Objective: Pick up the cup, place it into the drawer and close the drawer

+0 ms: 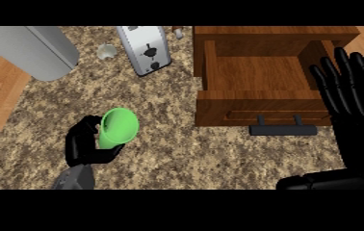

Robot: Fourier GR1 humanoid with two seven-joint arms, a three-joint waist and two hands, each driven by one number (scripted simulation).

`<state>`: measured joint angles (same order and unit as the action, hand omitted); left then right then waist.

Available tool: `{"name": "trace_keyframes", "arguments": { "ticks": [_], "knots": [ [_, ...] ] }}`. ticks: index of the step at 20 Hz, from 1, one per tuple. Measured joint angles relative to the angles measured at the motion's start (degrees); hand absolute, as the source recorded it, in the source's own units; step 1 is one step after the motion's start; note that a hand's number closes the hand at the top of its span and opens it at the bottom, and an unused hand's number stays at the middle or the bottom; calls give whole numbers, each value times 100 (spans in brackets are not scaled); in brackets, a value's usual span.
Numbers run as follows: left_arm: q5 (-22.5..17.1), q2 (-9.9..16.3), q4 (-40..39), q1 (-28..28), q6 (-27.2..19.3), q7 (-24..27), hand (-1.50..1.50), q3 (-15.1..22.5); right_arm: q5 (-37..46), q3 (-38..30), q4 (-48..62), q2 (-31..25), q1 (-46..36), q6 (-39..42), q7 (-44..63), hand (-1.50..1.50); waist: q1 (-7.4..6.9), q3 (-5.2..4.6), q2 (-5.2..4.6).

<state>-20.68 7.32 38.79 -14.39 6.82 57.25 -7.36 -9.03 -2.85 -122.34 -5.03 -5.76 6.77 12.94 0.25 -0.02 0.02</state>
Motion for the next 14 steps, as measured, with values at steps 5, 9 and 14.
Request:
{"name": "trace_keyframes", "arguments": {
  "ticks": [5,9,14],
  "knots": [
    [-1,65,762,-26,314,-363,150,288,-47,-143,253,-48,50,108,-239,-150,-46,6,12],
    [88,64,1609,56,318,-856,150,594,-41,-103,214,-15,203,148,-292,-150,-48,7,16],
    [42,-28,2717,-42,167,-1748,150,869,-49,-104,174,-17,49,55,-97,-150,-52,6,17]
  ]
}}
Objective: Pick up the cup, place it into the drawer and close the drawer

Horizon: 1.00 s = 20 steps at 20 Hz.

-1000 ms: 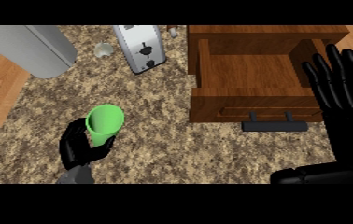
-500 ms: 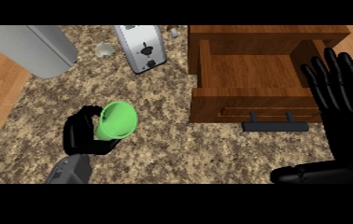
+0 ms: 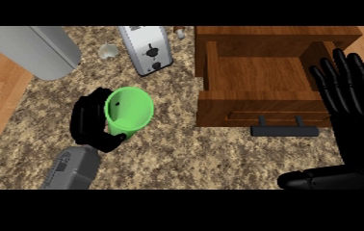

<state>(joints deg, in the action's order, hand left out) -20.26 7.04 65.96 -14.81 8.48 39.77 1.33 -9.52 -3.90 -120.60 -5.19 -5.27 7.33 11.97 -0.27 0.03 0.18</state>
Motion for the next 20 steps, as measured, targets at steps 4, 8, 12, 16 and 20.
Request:
{"name": "trace_keyframes", "arguments": {
  "ticks": [4,8,12,16,20],
  "knots": [
    [-91,-86,621,-346,-293,-806,150,46,43,-22,175,4,-90,-9,-79,-150,11,-1,-6],
    [-98,-180,1210,-762,-739,-1581,150,78,-11,-58,132,-22,-27,33,-78,-150,27,-1,-7],
    [39,-263,1437,-1277,-1128,-2137,150,111,-106,-175,73,-108,1,108,-84,-150,43,0,-12],
    [255,-363,1329,-1978,-1501,-2572,150,138,-58,-139,48,-100,-39,84,-56,-150,59,-1,-16],
    [530,-515,1000,-2606,-1833,-2804,150,170,-84,-196,113,-113,-7,133,-150,-150,71,-1,-19]
  ]
}}
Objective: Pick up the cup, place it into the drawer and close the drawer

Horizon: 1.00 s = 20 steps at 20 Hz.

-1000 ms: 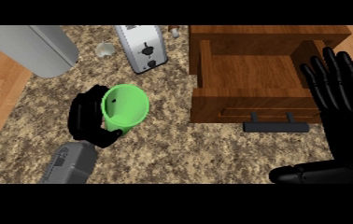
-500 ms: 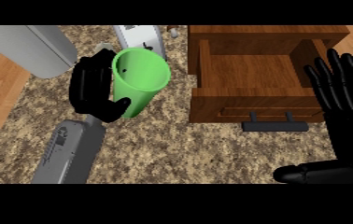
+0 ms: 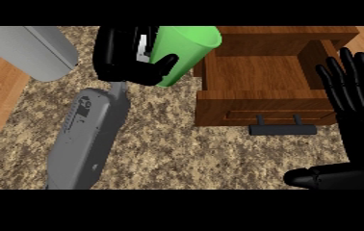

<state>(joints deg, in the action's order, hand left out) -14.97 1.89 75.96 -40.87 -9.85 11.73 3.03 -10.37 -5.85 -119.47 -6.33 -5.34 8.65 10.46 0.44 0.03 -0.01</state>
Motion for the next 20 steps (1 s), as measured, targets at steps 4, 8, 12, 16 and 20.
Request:
{"name": "trace_keyframes", "arguments": {
  "ticks": [4,8,12,16,20],
  "knots": [
    [162,-70,-164,-436,-207,-231,150,75,-83,-40,-22,11,184,99,-110,-150,4,-1,1],
    [245,-141,-647,-919,-323,-346,150,63,-96,-60,-41,11,236,111,-98,-150,16,0,-3],
    [275,-170,-1275,-1358,-462,-295,150,109,61,27,38,66,211,70,-184,-150,31,0,-9],
    [75,-182,-1905,-1779,-760,-149,150,333,86,46,155,80,253,141,-334,-150,58,-1,-13],
    [-201,-186,-2633,-2167,-928,119,150,514,140,69,292,93,41,76,-300,-150,96,-1,-26]
  ]
}}
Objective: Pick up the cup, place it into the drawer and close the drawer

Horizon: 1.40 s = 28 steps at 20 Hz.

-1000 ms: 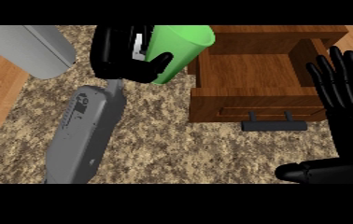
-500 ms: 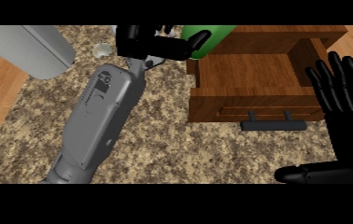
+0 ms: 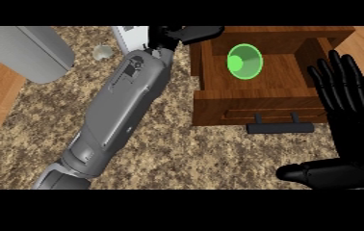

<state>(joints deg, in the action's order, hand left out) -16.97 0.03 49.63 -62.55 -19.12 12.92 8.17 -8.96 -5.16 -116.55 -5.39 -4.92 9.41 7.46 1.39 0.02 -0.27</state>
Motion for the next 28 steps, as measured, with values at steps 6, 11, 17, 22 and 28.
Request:
{"name": "trace_keyframes", "arguments": {
  "ticks": [6,11,17,22,28],
  "knots": [
    [-597,-2,-975,-552,-316,350,150,453,42,33,73,11,-131,-33,13,-150,91,1,-20],
    [-963,-3,-1824,-877,-274,656,150,674,-107,-63,69,-70,-148,74,-13,-150,179,3,-45],
    [-1242,-3,-2373,-1072,-298,838,150,1216,-184,-58,107,-71,-92,185,-127,-150,283,5,-65],
    [-1476,-3,-2518,-1196,-520,718,150,1803,-202,-3,220,-67,-242,205,-98,-150,381,6,-85],
    [-1564,-2,-2671,-1212,-812,581,-150,2416,-267,-17,324,-92,-451,222,-72,-150,472,9,-110]
  ]
}}
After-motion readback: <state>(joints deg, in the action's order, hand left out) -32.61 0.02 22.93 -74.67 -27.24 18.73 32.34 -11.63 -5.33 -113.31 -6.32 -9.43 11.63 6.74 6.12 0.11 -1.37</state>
